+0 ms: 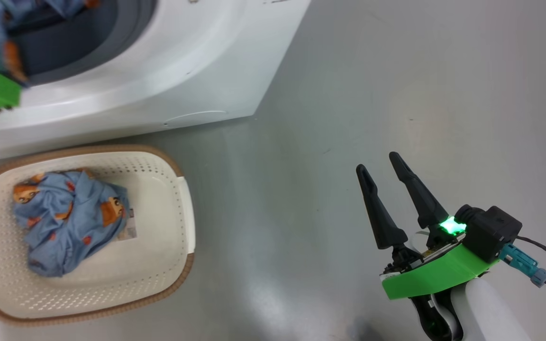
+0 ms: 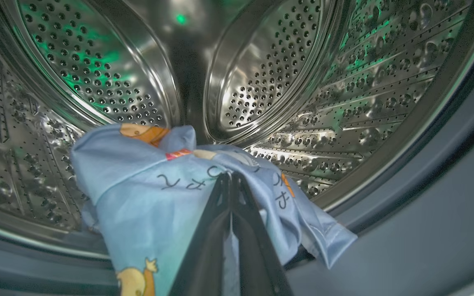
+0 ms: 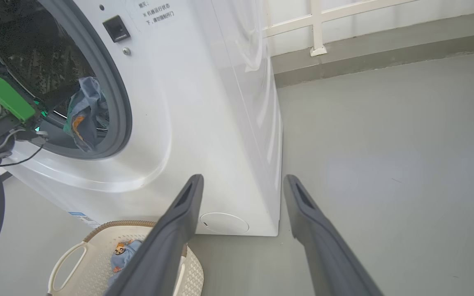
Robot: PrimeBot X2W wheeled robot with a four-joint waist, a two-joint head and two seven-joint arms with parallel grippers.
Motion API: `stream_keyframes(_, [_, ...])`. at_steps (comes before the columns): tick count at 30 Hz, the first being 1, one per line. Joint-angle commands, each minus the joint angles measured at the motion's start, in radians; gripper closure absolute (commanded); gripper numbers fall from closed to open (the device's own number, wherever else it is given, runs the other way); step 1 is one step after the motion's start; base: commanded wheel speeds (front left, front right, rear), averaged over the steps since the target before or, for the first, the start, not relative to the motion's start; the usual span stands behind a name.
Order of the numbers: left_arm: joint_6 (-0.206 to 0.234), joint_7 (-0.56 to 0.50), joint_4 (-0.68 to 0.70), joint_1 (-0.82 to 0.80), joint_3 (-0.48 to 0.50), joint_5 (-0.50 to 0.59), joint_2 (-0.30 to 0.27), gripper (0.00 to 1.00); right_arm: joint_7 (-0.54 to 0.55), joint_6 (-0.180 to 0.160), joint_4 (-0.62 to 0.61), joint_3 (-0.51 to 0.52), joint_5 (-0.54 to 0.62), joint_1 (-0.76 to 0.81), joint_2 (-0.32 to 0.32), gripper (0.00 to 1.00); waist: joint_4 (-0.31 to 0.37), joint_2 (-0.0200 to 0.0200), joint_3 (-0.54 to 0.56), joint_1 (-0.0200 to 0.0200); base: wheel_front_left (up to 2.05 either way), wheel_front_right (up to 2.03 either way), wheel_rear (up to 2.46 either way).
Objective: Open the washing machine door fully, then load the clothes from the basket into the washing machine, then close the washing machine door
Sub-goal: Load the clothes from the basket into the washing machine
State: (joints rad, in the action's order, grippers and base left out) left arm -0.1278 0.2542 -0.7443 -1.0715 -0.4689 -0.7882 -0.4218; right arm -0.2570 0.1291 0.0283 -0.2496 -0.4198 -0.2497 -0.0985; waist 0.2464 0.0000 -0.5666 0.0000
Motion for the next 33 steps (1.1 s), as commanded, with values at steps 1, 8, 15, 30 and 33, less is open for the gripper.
stream_keyframes(1, [-0.003, 0.008, 0.012, -0.033, 0.021, -0.006, -0.052, 1.00, -0.005, 0.002, -0.020, -0.026, -0.010, 0.012, 0.001, 0.00, 0.015, 0.0000, -0.001, 0.0000, 0.00, 0.00, 0.00])
stream_keyframes(8, [-0.003, 0.008, -0.022, -0.115, 0.019, 0.013, -0.094, 1.00, -0.005, 0.002, -0.021, -0.051, -0.014, 0.011, 0.008, 0.00, 0.056, 0.0000, -0.010, 0.0000, 0.00, 0.00, 0.00])
stream_keyframes(15, [-0.003, 0.008, -0.002, -0.140, 0.071, 0.083, -0.117, 0.96, -0.005, 0.002, -0.025, -0.070, -0.015, 0.005, 0.017, 0.00, 0.087, 0.0000, -0.027, 0.0000, 0.00, 0.00, 0.00])
stream_keyframes(30, [-0.003, 0.008, -0.099, -0.139, 0.057, 0.113, -0.102, 0.00, -0.005, 0.002, -0.018, -0.073, -0.014, -0.003, 0.026, 0.00, 0.078, 0.0000, -0.025, 0.0000, 0.00, 0.00, 0.00])
stream_keyframes(33, [-0.003, 0.008, -0.092, -0.126, 0.054, 0.111, -0.091, 0.00, -0.005, 0.002, -0.017, -0.069, -0.013, -0.005, 0.027, 0.00, 0.066, 0.0000, -0.019, 0.0000, 0.00, 0.00, 0.00])
